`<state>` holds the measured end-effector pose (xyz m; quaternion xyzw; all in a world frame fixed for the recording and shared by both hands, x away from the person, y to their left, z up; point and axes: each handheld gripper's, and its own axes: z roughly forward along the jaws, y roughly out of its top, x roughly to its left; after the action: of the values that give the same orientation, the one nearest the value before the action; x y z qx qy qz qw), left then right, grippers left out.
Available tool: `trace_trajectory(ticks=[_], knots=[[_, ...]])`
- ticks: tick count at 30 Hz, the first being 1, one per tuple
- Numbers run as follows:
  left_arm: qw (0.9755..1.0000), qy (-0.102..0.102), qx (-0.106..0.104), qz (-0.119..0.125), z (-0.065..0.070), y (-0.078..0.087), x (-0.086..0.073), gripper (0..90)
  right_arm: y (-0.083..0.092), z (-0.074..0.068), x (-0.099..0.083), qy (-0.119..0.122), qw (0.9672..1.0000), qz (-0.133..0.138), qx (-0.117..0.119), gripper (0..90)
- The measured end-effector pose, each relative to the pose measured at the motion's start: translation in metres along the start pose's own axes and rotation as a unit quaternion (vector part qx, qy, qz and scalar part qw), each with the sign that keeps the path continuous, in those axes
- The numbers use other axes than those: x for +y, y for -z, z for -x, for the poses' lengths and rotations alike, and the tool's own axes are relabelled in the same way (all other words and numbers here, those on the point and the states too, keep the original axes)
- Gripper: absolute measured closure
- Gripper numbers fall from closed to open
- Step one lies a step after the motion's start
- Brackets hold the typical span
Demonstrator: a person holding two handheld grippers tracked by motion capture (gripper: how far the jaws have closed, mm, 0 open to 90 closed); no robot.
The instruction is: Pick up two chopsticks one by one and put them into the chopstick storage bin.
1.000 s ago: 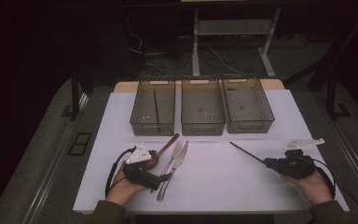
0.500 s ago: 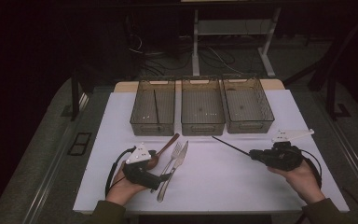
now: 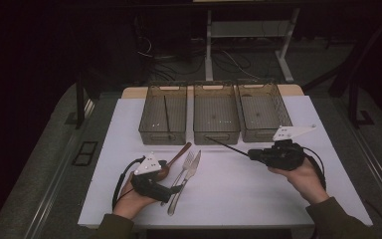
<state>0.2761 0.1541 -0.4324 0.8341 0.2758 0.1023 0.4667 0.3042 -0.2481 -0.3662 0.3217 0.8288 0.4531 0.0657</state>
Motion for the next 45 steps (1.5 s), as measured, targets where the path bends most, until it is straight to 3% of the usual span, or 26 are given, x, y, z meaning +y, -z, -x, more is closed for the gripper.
trace_trajectory(ticks=[17, 28, 45], knots=[[1.0, 0.0, -0.001, 0.003, -0.001, 0.0, 0.0, 0.0, -0.039, -0.001, 0.055, 0.022, 0.9994, 0.026, 0.001, 84.7], [1.0, 0.004, -0.004, 0.005, 0.001, -0.001, 0.0, 0.0, -0.092, 0.004, 0.094, 0.029, 0.9991, 0.012, -0.03, 84.7], [0.9999, 0.001, -0.01, 0.006, 0.002, -0.003, 0.0, 0.0, -0.174, 0.014, 0.143, -0.005, 0.998, -0.003, -0.062, 84.6]])
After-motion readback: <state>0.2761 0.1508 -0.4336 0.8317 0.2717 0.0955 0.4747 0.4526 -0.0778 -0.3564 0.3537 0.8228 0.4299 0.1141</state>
